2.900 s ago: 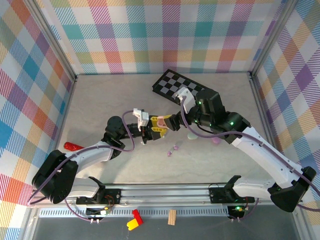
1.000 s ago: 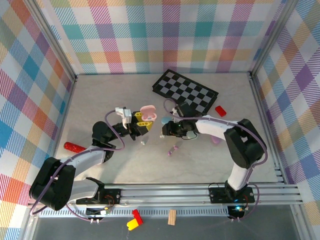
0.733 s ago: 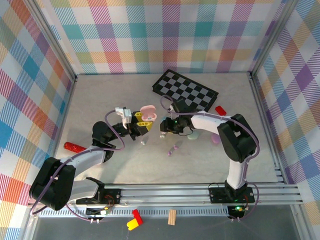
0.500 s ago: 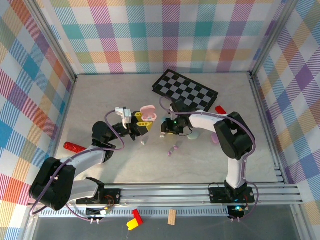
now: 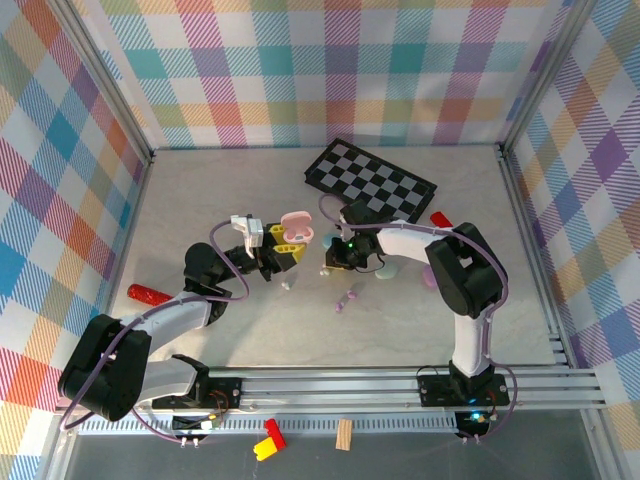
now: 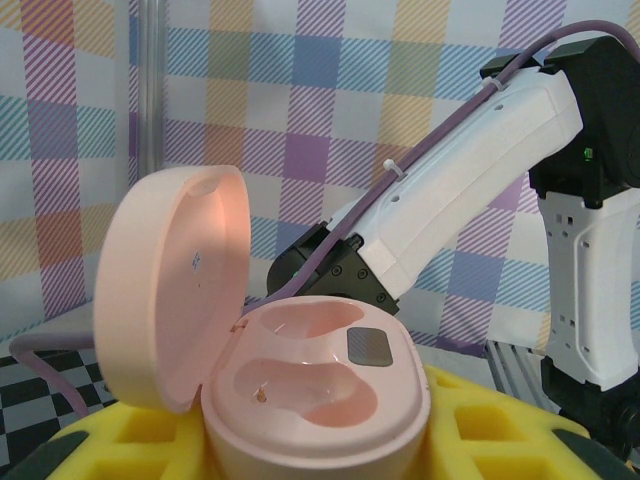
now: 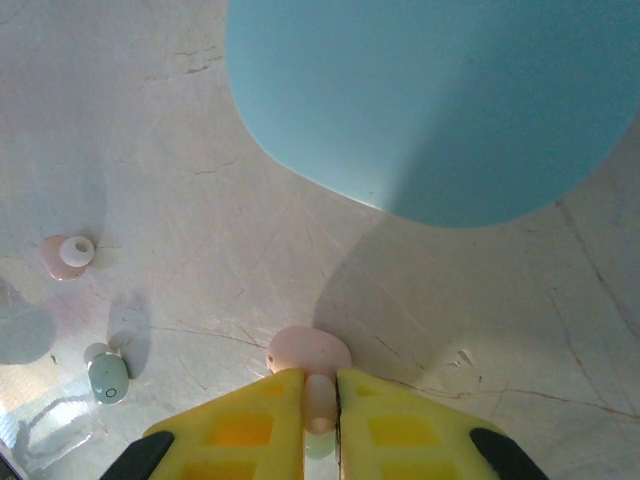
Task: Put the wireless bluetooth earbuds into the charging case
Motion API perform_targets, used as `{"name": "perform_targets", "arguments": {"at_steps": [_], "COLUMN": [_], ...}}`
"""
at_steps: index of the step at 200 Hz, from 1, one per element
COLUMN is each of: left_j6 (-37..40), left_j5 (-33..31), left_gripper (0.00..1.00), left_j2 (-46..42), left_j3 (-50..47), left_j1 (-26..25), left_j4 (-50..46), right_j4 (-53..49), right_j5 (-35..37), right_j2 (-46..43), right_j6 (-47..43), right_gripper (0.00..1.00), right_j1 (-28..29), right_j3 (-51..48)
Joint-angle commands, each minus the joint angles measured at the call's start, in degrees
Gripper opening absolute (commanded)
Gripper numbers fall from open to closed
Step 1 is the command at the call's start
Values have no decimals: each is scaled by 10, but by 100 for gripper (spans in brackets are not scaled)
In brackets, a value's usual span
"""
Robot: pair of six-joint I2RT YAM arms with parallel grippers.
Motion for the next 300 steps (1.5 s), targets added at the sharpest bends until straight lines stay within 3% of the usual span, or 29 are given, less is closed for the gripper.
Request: {"name": "perform_targets", "arguments": {"at_steps": [1,83,149,192,226,251,300], "left_j6": [-11,-19,-25,-29,-26,-24,-20], "left_j5": [16,22,17,17,14,14,13], "left_gripper": [37,37,37,37,37,37,37], "left_j2": [-15,-3,-9,-20,-30,-31,-36], "left_j3": [-8,3,5,4,-3,-6,-12], "left_j1": [6,6,6,6,6,6,6], "left_j4": [36,41,40,39,35,34,35], "right_j4": [-17,-3,-13,-14,0,-5,-35], "right_j5": [36,150,109,97,94,67,21], "right_j2": [-23,-61,-72,-104,-145,-124,-40], "right_j6": [-1,-21,-28,-27,-62,-97,-137], "right_gripper": [14,14,21,32,47,54,53], "right_j1": [0,-12,-1,1,-3,-22,-40], "right_j3": [-8,-53,-81,-98,-110,-89,-2]}}
